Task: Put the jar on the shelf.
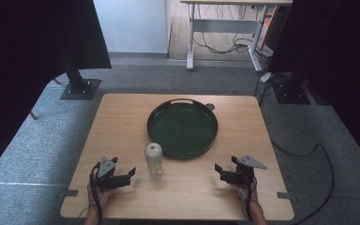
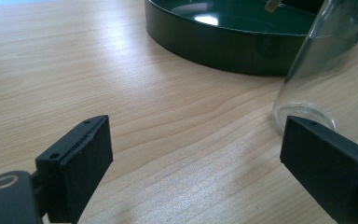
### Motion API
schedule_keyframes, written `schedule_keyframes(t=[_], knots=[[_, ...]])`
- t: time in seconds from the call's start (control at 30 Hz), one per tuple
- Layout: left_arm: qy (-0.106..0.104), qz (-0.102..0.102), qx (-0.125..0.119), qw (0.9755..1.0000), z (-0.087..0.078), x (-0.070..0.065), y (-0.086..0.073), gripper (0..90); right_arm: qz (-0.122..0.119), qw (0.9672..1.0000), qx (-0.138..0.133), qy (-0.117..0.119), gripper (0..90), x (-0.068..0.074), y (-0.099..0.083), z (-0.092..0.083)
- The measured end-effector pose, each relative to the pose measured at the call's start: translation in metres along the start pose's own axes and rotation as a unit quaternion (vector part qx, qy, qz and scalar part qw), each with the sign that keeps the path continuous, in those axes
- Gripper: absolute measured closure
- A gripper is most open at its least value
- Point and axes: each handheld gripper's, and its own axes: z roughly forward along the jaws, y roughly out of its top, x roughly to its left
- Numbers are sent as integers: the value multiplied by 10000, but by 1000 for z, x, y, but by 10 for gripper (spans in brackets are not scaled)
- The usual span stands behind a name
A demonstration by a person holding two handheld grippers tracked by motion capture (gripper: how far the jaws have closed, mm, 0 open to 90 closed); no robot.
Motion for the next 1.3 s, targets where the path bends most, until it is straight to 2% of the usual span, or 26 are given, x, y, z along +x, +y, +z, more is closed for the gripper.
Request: schedule_keyframes(t=[0.57, 0.7, 1.03, 1.2, 1.3], knots=[[25, 9, 15, 10000, 0, -1, 0, 82, 32, 10000, 16, -67, 117, 0, 0, 1], [33, 9, 21, 10000, 0, -1, 0, 82, -19, 9998, -46, -213, 116, 1, 0, 0], [80, 40, 90, 9999, 1, -2, 0, 67, -31, 9998, -6, -183, 118, 1, 0, 0], [181, 59, 159, 9997, -2, -2, 1, 68, -45, 9998, 11, -175, 117, 1, 0, 1], [168, 40, 52, 9998, -9, -4, 4, 70, -63, 9998, 37, -170, 117, 1, 1, 1]])
